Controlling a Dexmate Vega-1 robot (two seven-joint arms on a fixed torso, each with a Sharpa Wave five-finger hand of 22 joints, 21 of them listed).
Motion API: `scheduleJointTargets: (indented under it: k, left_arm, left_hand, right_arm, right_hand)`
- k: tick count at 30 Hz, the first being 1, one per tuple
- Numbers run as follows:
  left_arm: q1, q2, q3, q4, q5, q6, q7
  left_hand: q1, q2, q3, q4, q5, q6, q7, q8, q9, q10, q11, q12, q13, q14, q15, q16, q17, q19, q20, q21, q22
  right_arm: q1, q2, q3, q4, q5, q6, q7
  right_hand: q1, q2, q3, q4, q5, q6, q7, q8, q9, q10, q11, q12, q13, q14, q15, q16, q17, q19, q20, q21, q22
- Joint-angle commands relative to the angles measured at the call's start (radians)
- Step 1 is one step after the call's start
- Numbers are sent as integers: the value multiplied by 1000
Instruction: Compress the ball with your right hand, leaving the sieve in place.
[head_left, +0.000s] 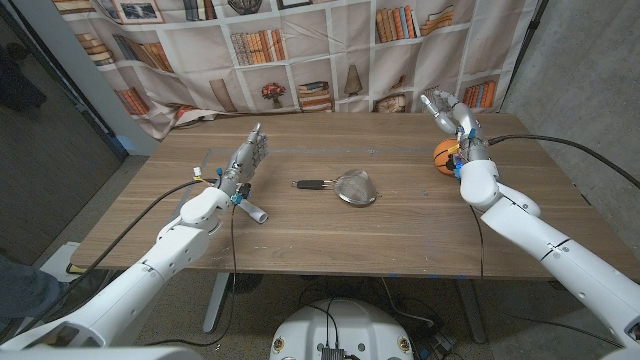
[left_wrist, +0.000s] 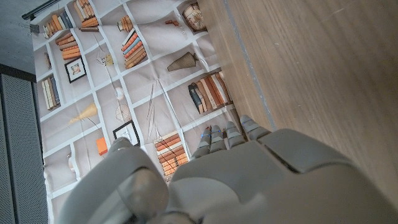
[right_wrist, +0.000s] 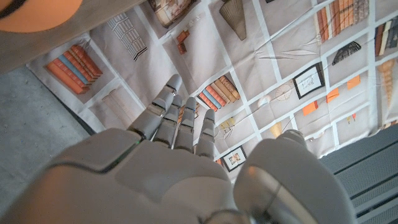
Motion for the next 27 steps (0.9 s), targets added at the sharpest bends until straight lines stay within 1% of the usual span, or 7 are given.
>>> scheduleJointTargets:
  k: [1, 14, 16, 19, 23, 24, 27]
  left_arm:
    - [27, 24, -12, -47, 43, -12, 45]
    - [46, 24, -17, -75, 49, -6, 68]
    - [47, 25, -17, -77, 51, -3, 70]
    - [50, 24, -18, -79, 56, -6, 78]
    - [53, 24, -22, -85, 60, -7, 87]
    - [53, 24, -22, -86, 61, -6, 87]
    - [50, 25, -20, -86, 60, -2, 84]
  left_hand:
    - [6, 1, -7, 5, 0, -1, 10, -4, 5, 8, 4, -2, 3, 1, -3, 1, 2, 2, -12, 6, 5]
    - [6, 2, -9, 5, 0, -2, 12, -4, 5, 9, 4, -2, 3, 1, -4, 0, 2, 3, -14, 6, 5]
    - [7, 2, -9, 5, 0, -2, 13, -4, 5, 9, 4, -2, 3, 1, -4, 0, 2, 3, -15, 6, 5]
    - [7, 2, -10, 5, 0, -3, 13, -5, 5, 6, 4, -3, 3, 0, -4, 0, 2, 2, -14, 5, 5]
    - [7, 2, -10, 5, -1, -4, 13, -5, 5, 5, 3, -4, 2, -2, -5, -1, 2, 1, -15, 4, 4]
    - [7, 2, -11, 5, -1, -5, 13, -5, 5, 3, 4, -5, 2, -3, -4, -2, 2, 0, -15, 4, 4]
    - [7, 2, -11, 5, -1, -6, 14, -6, 5, 1, 3, -6, 2, -5, -3, -2, 2, -3, -14, 3, 4]
  right_arm:
    - [-31, 39, 53, 61, 199, 212, 147]
    - [-51, 40, 82, 100, 435, 245, 350]
    - [-49, 40, 82, 107, 455, 245, 367]
    - [-45, 38, 80, 120, 475, 248, 391]
    - [-28, 36, 72, 151, 518, 251, 454]
    - [-24, 38, 70, 160, 526, 256, 465]
    - [-22, 48, 67, 172, 539, 261, 467]
  right_hand:
    - [-4, 7, -2, 5, -1, -3, 15, -6, 2, 1, 6, -4, 0, -11, 0, -3, 1, -10, -42, -5, 5]
    - [-14, 17, -2, 8, -2, -10, 25, -13, 1, -3, 10, -9, -1, -22, 11, -3, 1, -25, -30, -13, 5]
    - [-16, 19, -2, 9, -3, -9, 26, -13, 1, -4, 10, -9, -1, -24, 12, -3, 1, -30, -27, -15, 5]
    - [-22, 25, -2, 11, -5, -7, 27, -15, 1, -9, 10, -13, -2, -40, 17, -6, 0, -57, -19, -28, 5]
    - [-26, 28, -3, 11, -7, -7, 24, -17, 1, -24, 9, -21, -2, -57, 27, -8, -1, -77, -9, -36, 6]
    - [-28, 30, -3, 10, -9, -7, 13, -18, 0, -32, 13, -25, -2, -72, 33, -11, -2, -85, -6, -40, 6]
    - [-28, 34, -1, 10, -9, -8, 10, -19, 0, -38, 13, -28, -2, -82, 37, -12, -2, -86, -5, -40, 6]
